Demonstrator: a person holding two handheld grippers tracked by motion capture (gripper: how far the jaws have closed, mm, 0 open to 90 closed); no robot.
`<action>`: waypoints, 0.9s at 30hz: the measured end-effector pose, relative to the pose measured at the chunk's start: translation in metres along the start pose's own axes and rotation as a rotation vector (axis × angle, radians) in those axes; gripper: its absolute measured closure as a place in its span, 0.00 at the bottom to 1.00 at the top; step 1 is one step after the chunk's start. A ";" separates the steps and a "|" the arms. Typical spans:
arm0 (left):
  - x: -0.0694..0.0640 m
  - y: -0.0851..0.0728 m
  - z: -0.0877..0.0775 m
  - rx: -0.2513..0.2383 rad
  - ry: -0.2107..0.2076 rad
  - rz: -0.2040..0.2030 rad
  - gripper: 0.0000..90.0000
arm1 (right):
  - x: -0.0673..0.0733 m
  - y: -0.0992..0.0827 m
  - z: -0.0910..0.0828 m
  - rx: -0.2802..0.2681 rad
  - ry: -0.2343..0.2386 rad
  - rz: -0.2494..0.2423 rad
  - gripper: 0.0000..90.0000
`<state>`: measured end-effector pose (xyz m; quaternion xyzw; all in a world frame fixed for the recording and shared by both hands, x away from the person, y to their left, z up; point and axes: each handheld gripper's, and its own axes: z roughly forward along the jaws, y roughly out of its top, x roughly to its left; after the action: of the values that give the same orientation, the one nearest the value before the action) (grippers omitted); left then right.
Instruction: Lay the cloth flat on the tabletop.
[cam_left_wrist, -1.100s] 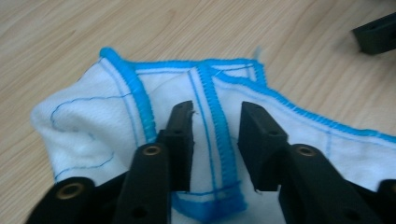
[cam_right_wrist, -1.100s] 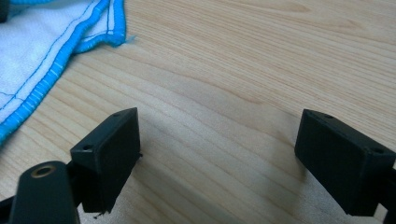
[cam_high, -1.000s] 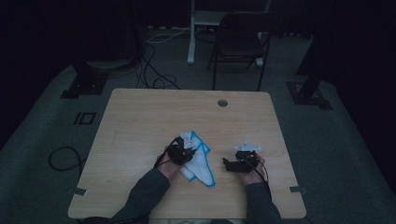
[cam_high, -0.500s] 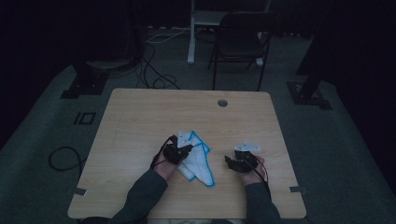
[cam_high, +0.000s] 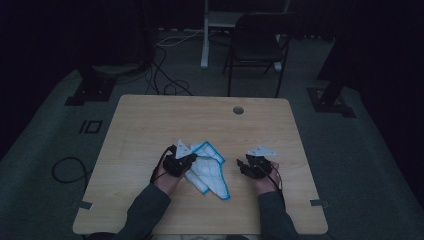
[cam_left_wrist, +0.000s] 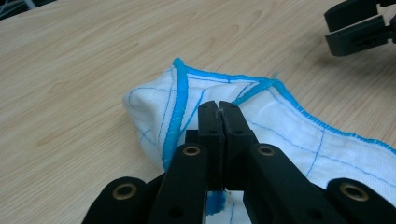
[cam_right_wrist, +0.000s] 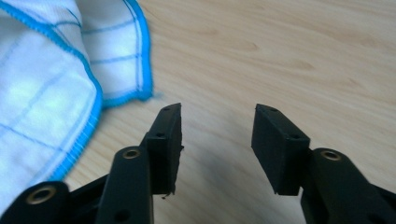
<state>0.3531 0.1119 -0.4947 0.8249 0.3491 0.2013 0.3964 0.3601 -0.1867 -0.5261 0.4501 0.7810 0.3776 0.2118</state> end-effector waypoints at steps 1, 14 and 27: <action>0.002 -0.001 -0.003 -0.003 0.005 -0.005 0.99 | 0.004 0.004 0.004 -0.002 0.010 -0.002 0.63; 0.022 -0.004 -0.018 -0.029 0.035 -0.057 0.99 | 0.027 0.016 0.036 0.011 0.069 -0.009 0.68; 0.037 -0.009 -0.028 -0.046 0.061 -0.087 0.99 | 0.041 0.022 0.057 0.055 0.102 -0.046 0.75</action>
<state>0.3569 0.1571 -0.4825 0.7929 0.3919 0.2170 0.4129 0.3894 -0.1215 -0.5438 0.4180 0.8110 0.3733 0.1677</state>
